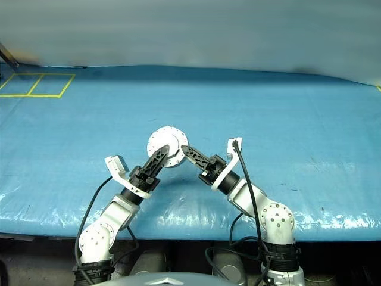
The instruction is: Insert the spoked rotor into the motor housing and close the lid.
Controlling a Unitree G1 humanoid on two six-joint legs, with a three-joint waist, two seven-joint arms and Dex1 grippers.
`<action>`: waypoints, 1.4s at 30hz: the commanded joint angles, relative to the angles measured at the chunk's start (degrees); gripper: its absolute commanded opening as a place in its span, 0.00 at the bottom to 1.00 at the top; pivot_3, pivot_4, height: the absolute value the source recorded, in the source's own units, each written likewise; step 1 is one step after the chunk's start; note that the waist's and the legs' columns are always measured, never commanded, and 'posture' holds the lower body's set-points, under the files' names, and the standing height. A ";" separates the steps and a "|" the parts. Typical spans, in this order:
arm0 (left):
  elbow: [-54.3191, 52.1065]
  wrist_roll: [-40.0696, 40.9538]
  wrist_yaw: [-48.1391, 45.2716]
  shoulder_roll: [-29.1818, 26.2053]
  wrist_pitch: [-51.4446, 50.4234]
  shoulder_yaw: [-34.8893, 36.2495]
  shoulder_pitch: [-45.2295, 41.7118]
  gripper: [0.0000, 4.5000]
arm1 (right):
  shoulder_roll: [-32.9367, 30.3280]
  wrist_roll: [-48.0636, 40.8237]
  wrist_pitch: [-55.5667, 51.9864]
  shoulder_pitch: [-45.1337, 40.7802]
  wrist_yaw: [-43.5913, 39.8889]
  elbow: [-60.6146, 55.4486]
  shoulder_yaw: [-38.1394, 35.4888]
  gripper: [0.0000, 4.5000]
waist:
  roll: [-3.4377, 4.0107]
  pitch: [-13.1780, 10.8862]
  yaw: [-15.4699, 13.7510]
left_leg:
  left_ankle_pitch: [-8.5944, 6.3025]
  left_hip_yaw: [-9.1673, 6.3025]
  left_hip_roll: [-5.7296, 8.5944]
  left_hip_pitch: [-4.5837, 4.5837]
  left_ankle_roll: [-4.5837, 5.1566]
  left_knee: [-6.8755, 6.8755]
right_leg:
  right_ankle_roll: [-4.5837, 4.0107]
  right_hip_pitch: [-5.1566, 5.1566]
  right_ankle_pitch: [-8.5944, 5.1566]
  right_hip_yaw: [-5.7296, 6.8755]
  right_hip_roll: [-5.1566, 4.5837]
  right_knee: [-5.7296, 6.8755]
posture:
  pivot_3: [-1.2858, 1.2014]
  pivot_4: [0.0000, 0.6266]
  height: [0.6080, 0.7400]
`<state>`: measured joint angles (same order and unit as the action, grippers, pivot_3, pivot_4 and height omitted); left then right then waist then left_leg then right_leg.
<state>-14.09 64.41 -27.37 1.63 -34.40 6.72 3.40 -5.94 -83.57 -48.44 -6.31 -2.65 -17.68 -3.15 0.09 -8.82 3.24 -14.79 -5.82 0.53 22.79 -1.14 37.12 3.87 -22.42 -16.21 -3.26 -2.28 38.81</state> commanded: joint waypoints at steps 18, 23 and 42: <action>-4.58 17.94 6.89 -5.01 -14.67 -4.50 -1.57 0.59 | 3.54 1.87 0.46 -1.02 2.51 3.73 1.58 0.26 | -0.04 -0.02 -0.07 | 0.00 -0.07 -0.01 -0.01 0.00 0.00 | 0.00 -0.01 0.00 0.00 0.00 0.01 | 0.52 0.24 1.00; -3.26 17.75 5.66 -7.92 -15.77 -4.82 -2.19 0.59 | 4.33 1.93 0.30 -1.30 2.39 4.33 1.51 0.26 | -0.04 -0.02 -0.08 | 0.00 -0.05 0.00 0.00 -0.01 0.01 | 0.00 -0.01 0.00 -0.01 0.00 0.01 | 0.52 0.24 1.00; -0.80 11.95 6.60 -8.65 -12.87 -2.49 -3.25 0.59 | 3.34 6.82 -0.89 -1.56 -2.79 2.49 2.40 0.77 | -0.02 -0.03 -0.12 | 0.03 -0.05 -0.01 -0.01 -0.05 -0.02 | 0.00 -0.04 0.00 -0.02 0.01 0.03 | 0.52 0.24 1.00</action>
<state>-12.82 75.28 -19.79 -7.69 -47.45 4.01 1.32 -3.48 -75.52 -48.72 -7.15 -3.92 -13.69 -1.79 0.06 -8.85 3.12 -14.77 -5.87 0.51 22.78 -1.19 37.10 3.87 -22.47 -16.20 -3.28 -2.27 38.84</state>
